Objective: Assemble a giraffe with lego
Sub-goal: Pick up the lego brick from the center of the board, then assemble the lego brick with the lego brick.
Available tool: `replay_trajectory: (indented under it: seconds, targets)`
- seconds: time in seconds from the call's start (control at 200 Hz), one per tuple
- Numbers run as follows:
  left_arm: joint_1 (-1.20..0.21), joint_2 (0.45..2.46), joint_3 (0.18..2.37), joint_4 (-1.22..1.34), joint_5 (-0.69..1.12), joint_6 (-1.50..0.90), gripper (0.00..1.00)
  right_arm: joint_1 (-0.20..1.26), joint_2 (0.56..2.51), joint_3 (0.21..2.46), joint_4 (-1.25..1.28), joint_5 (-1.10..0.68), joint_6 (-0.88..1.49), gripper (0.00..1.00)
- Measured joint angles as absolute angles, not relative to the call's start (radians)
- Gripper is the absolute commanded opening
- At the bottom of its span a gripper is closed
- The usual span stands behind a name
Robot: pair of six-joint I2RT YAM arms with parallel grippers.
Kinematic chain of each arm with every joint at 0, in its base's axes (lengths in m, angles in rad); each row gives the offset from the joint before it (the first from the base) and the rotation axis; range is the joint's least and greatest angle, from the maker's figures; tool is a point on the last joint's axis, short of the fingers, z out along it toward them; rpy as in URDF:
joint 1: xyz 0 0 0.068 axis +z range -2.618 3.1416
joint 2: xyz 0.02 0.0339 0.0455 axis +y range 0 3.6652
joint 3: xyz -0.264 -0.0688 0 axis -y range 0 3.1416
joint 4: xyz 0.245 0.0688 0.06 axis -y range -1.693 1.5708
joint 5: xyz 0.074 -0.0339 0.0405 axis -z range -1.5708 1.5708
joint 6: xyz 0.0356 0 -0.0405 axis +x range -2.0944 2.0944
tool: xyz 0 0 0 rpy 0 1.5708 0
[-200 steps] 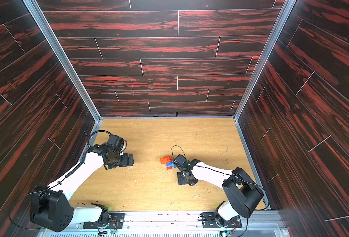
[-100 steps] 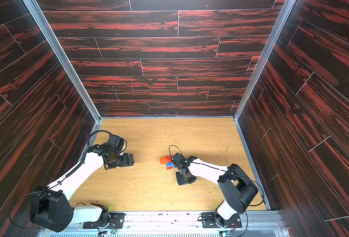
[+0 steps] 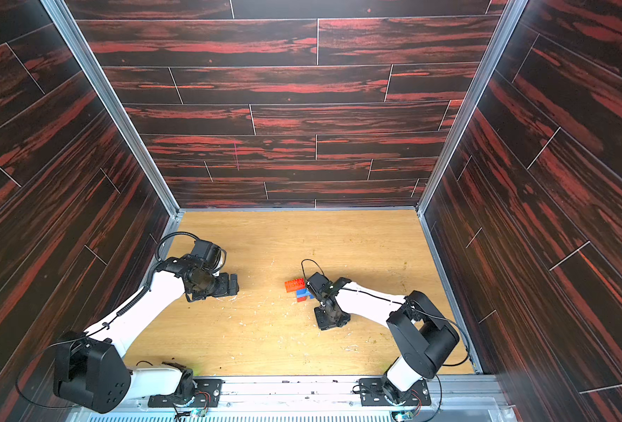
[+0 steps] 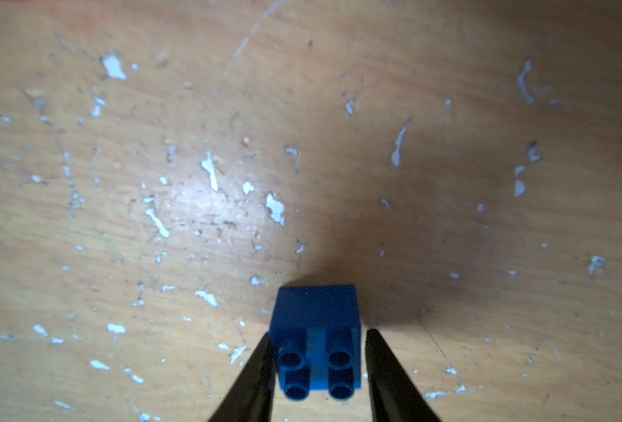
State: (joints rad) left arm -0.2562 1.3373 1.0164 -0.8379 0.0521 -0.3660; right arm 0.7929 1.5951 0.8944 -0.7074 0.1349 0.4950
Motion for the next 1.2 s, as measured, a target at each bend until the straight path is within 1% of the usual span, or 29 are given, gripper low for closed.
replay_trajectory:
  seconds: [0.17,0.235,0.296,0.471,0.721,0.972,1.197]
  targets:
    - [-0.256,1.337,1.016,-0.838,0.052,-0.366,0.99,0.789,1.595,0.905,-0.719,0.141,0.484,0.3]
    - [-0.256,1.337,1.016,-0.838,0.052,-0.366,0.99,0.789,1.595,0.917,-0.724,0.144,0.481,0.21]
    - [-0.256,1.337,1.016,-0.838,0.052,-0.366,0.99,0.789,1.595,0.933,-0.735,0.147,0.48,0.19]
    - [-0.256,1.338,1.016,-0.838,0.052,-0.366,0.99,0.789,1.595,1.045,-0.816,0.165,0.478,0.17]
    - [-0.256,1.338,1.016,-0.838,0.053,-0.363,0.99,0.788,1.606,1.357,-0.954,0.184,0.467,0.17]
    - [-0.255,1.338,1.016,-0.838,0.061,-0.362,0.99,0.783,1.755,1.673,-1.068,0.175,0.444,0.18]
    - [-0.255,1.338,1.016,-0.838,0.064,-0.362,0.99,0.783,1.877,1.779,-1.135,0.152,0.436,0.18]
